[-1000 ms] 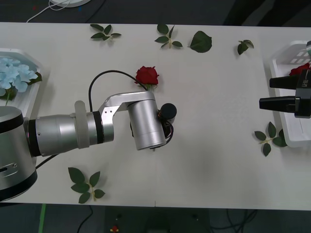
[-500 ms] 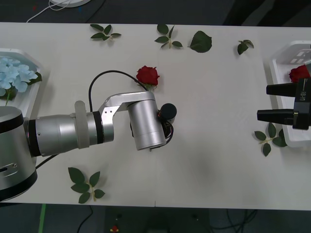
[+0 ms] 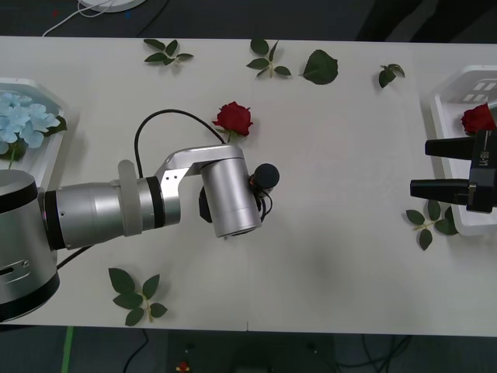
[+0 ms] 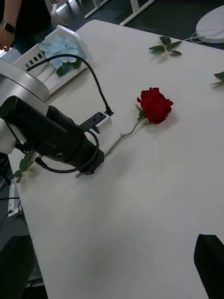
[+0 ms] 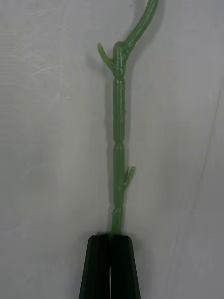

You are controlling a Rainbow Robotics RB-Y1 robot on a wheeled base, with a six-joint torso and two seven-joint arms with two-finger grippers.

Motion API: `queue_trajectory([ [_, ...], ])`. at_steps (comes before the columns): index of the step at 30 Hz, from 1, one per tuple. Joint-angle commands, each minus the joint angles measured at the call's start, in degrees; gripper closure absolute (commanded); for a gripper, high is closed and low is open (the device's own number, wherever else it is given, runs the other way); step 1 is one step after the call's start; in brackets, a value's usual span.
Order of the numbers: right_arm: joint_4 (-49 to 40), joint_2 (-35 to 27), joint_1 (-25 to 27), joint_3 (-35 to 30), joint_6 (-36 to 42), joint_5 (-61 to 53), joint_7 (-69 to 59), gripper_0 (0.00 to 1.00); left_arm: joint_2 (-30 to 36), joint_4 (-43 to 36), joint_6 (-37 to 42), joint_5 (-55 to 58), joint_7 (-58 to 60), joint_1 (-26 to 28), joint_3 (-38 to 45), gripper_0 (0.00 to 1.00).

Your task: Place the red flowers into the right box and the blue flowers into the left box. If a person shows an open palm, hand one flower to the person first, then continue sorting.

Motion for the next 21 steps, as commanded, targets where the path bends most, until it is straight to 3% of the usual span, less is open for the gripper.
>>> queue_trajectory([
  [1,-1.96,0.38,0.96,-0.17,-0.51,-1.1,2.83,0.0,4.61,-1.91,7.71,2.58,-3.61,1.4,-0.75,1.0],
  [8,-1.96,0.38,0.96,-0.17,-0.42,-1.98,3.45,0.0,5.76,-8.94,18.96,7.5,-2.29,1.4,-0.75,1.0],
  [21,-1.87,0.21,0.96,-0.17,-0.42,-2.86,3.89,0.0,5.76,-15.79,17.82,3.81,3.33,2.11,-0.49,1.0],
])
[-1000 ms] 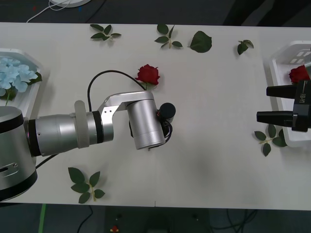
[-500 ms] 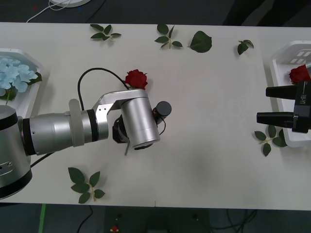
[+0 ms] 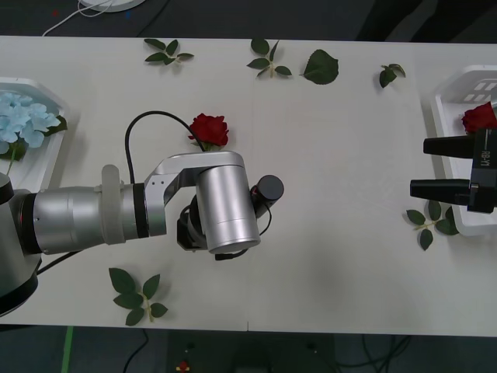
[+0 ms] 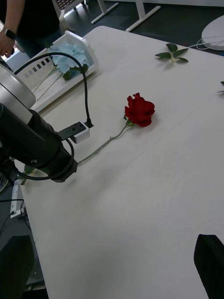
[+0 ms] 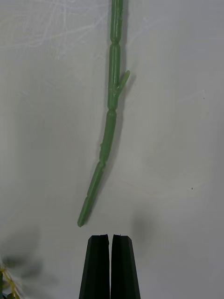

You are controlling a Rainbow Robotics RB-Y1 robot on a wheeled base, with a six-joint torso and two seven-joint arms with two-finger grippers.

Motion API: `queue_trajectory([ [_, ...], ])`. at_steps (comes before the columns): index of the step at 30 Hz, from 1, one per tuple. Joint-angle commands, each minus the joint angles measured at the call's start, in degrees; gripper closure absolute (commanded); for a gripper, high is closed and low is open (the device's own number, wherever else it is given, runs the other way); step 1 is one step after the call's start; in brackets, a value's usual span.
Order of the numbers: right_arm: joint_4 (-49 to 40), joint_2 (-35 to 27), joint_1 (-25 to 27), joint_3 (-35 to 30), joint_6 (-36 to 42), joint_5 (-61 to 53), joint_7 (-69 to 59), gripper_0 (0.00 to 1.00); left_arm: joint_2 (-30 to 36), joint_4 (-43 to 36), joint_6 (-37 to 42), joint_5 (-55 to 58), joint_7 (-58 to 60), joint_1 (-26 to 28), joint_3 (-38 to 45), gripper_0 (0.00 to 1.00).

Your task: Place the red flowers into the right box and the blue flowers into the left box. If a person shows an open palm, hand one flower to the person first, then continue sorting.

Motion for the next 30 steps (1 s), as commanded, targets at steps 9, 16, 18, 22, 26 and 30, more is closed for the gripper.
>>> queue_trajectory([
  [9,-1.78,0.38,0.92,-0.17,-0.42,-1.07,2.53,0.0,1.38,2.02,-8.18,-10.86,-6.16,0.86,17.28,1.0],
  [16,-1.78,0.38,0.92,-0.17,-0.42,-1.25,2.79,0.0,1.38,3.86,-9.94,-11.74,-8.88,0.86,20.45,0.63],
  [18,-1.78,0.38,1.01,-0.17,-0.42,-1.25,2.79,0.0,1.38,3.86,-9.94,-11.74,-8.88,0.86,20.45,0.53],
  [22,-1.87,0.38,1.19,-0.17,-0.42,-1.34,2.79,0.0,1.38,3.86,-9.94,-11.74,-8.88,0.86,20.45,0.09],
  [26,-1.78,0.38,1.28,-0.17,-0.42,-1.43,2.88,0.0,1.38,3.86,-9.94,-11.74,-8.88,0.86,20.45,0.0],
  [30,-1.78,0.38,1.28,-0.17,-0.42,-1.51,2.88,0.0,1.38,3.86,-9.94,-11.74,-8.88,0.86,20.45,0.0],
])
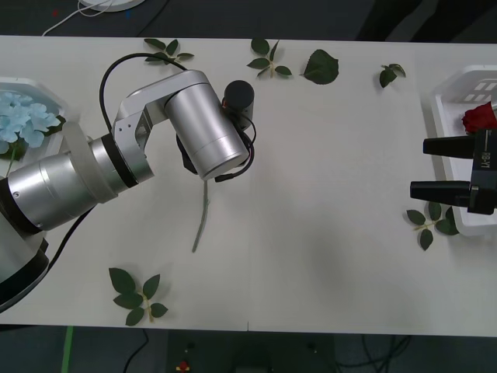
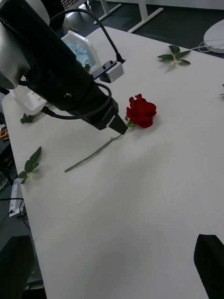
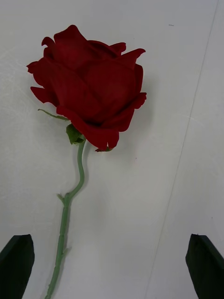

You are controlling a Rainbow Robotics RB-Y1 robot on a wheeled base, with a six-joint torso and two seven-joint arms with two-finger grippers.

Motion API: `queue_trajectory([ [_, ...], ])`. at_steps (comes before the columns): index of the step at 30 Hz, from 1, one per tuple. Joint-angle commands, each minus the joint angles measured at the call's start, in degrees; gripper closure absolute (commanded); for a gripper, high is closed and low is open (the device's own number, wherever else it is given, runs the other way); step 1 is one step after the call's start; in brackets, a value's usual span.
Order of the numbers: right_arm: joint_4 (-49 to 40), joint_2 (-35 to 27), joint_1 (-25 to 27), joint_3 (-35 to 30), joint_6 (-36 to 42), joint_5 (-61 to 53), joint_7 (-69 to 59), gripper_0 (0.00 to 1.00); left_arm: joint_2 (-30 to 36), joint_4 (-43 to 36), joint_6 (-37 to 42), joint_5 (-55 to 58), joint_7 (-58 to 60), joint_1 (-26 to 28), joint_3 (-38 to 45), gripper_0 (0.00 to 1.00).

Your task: Place the red flowers into the right box and the blue flowers into the left box. If a person shows an open palm, hand one flower to the person first, then continue sorting.

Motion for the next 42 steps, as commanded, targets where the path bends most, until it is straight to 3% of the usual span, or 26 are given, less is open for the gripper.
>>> queue_trajectory([
  [1,-1.76,0.38,1.04,-0.17,-0.42,-1.1,1.38,0.0,1.26,-0.35,-0.6,-0.65,2.0,0.03,-0.39,0.0],
  [9,-1.76,0.38,1.22,-0.17,-0.42,-1.27,1.55,0.0,4.51,0.53,3.79,0.4,-7.84,1.78,8.4,0.0],
  [14,-1.76,0.38,1.22,-0.17,-0.42,-1.54,1.47,0.0,5.83,1.59,2.91,0.76,-10.74,3.01,8.75,0.0],
  [21,-1.76,0.38,1.13,-0.17,-0.42,-1.71,1.47,0.0,4.6,8.44,-6.32,0.32,-22.26,7.5,8.67,0.0],
  [28,-1.76,0.38,1.22,-0.17,-0.42,-1.89,1.47,0.0,1.52,13.28,-13.61,3.48,-29.38,8.37,8.75,0.0],
  [42,-1.76,0.38,1.3,-0.17,-0.42,-2.15,1.64,0.0,-0.68,10.99,-14.84,7.17,-31.57,8.37,9.81,0.0],
])
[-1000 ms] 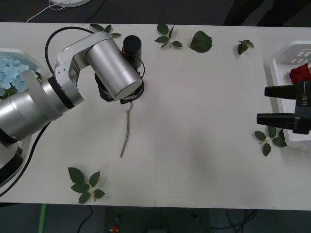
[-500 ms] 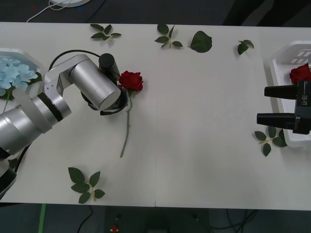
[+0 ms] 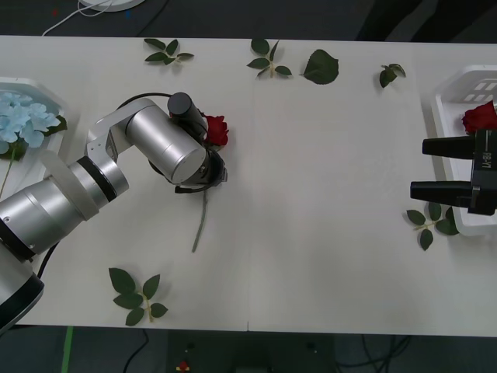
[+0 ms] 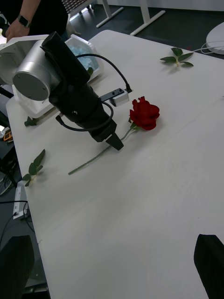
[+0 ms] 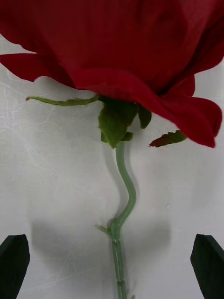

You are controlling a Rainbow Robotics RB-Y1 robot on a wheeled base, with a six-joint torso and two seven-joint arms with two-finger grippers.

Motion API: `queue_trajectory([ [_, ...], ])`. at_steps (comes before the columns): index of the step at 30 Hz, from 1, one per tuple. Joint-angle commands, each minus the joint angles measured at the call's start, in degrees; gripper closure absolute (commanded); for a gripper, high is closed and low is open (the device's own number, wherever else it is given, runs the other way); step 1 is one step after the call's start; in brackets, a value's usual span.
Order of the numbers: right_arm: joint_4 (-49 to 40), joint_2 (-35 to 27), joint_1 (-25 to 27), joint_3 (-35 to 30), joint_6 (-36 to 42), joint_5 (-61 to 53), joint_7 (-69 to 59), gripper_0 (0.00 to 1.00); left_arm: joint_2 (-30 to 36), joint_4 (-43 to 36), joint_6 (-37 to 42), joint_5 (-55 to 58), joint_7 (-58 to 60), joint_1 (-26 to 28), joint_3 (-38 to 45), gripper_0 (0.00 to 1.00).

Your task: Place the red flowers into the right box and the blue flowers into the left box. If a person shows an open palm, hand one flower to the person first, then continue sorting.

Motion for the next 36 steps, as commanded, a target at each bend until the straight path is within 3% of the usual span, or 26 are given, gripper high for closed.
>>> queue_trajectory([
  [1,-1.71,0.38,1.09,-0.18,-0.42,-1.08,1.55,0.0,-0.8,-1.93,-0.96,0.76,0.66,0.33,1.75,0.0],
  [24,-1.71,0.91,1.27,-0.18,-0.42,-1.34,1.81,0.0,-0.89,2.11,-5.53,1.64,0.04,0.59,-4.93,0.0],
  [26,-1.71,0.91,1.27,-0.18,-0.42,-1.34,1.81,0.0,-0.97,2.11,-5.89,0.94,0.04,0.59,-5.81,0.81],
  [27,-1.71,0.91,1.27,-0.18,-0.42,-1.34,1.81,0.0,-0.89,2.11,-5.89,0.76,0.04,0.59,-5.81,1.0],
  [36,-1.71,0.91,1.27,-0.18,-0.42,-1.61,1.73,0.0,-0.89,2.11,-5.89,0.67,0.04,0.59,-5.9,1.0],
])
